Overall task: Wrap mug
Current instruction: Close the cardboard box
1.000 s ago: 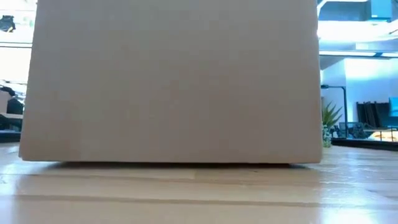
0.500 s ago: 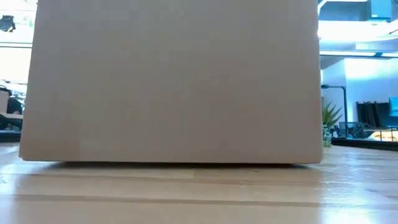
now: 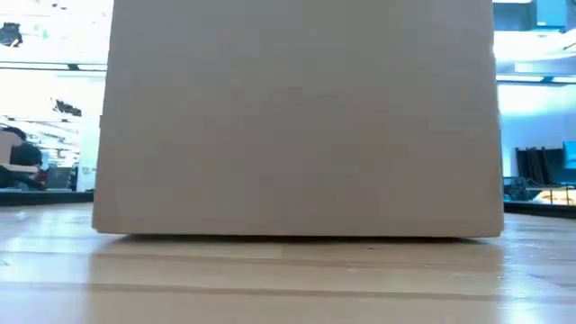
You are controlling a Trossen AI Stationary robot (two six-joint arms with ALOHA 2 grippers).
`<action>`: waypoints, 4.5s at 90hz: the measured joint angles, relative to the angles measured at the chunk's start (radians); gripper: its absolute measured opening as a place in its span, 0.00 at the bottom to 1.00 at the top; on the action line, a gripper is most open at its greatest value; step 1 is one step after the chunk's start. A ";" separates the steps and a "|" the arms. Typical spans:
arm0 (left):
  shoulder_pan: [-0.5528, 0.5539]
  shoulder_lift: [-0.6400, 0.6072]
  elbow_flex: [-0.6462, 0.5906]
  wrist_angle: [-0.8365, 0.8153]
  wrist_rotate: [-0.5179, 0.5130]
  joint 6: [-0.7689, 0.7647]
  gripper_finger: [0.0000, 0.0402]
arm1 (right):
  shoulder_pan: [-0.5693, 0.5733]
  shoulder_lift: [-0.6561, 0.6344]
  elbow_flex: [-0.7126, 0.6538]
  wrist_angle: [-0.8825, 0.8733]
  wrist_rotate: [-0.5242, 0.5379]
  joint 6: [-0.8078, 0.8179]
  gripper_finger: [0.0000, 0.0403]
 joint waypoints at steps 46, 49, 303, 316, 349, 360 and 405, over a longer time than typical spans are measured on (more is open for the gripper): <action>-0.103 0.098 0.000 -0.079 0.383 -0.198 0.00 | -0.001 -0.026 -0.002 0.010 0.067 0.073 0.00; -0.105 0.117 0.000 -0.037 0.340 -0.188 0.00 | -0.002 -0.028 -0.002 0.011 0.074 0.073 0.00; 0.070 0.156 0.097 -0.287 -0.228 -0.232 0.00 | -0.535 -0.550 -0.143 -0.351 -0.294 0.016 0.00; 0.107 0.157 0.057 -0.287 -0.195 -0.220 0.00 | -0.455 -0.563 -0.143 -0.355 -0.376 0.024 0.00; 0.230 0.155 0.029 -0.317 -0.201 -0.042 0.00 | -0.179 -0.537 -0.144 -0.442 -0.288 0.078 0.00; 0.299 0.153 0.029 -0.317 -0.195 0.079 0.00 | -0.104 -0.509 -0.144 -0.488 -0.216 0.118 0.00; 0.650 0.147 0.026 -0.123 -0.041 0.668 0.00 | 0.229 -0.472 -0.164 -0.440 0.110 0.424 0.00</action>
